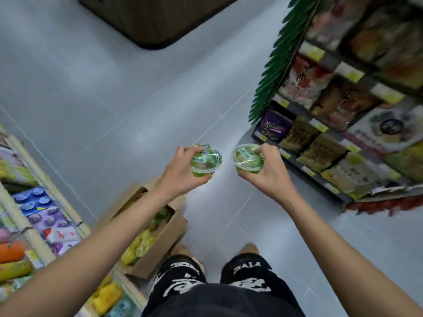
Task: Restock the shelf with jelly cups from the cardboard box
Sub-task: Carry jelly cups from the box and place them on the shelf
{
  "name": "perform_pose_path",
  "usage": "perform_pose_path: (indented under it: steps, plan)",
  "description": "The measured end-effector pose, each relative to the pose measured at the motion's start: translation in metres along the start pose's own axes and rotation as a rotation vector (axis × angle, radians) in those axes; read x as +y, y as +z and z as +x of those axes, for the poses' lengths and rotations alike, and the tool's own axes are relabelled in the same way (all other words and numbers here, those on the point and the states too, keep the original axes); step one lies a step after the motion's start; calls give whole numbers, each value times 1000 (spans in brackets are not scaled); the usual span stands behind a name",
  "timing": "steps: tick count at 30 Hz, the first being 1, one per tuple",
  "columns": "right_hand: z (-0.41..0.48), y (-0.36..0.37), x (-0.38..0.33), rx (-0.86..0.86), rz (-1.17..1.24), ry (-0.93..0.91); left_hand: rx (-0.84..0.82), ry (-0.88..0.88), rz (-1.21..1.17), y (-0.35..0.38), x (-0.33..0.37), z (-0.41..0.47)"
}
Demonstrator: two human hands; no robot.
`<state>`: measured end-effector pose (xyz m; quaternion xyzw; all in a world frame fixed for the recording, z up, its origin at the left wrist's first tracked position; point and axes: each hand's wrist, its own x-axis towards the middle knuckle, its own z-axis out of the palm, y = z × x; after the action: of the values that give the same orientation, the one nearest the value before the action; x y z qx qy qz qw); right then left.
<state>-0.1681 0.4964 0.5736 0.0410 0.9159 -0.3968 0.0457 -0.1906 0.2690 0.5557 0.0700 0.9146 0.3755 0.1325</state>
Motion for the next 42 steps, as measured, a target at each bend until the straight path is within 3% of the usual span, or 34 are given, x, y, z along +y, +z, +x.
perform_pose_path:
  steps: [7,15,28,42]
  plan:
    - [-6,-168,23,246,-23,-119,58,321,-22,32,168,49]
    - [-15,-339,38,518,-30,-145,97,507,-179,55,342,86]
    - [11,-530,50,867,13,-247,98,869,-226,58,563,175]
    - [62,-712,44,1149,-39,-367,299,1103,-236,12,760,258]
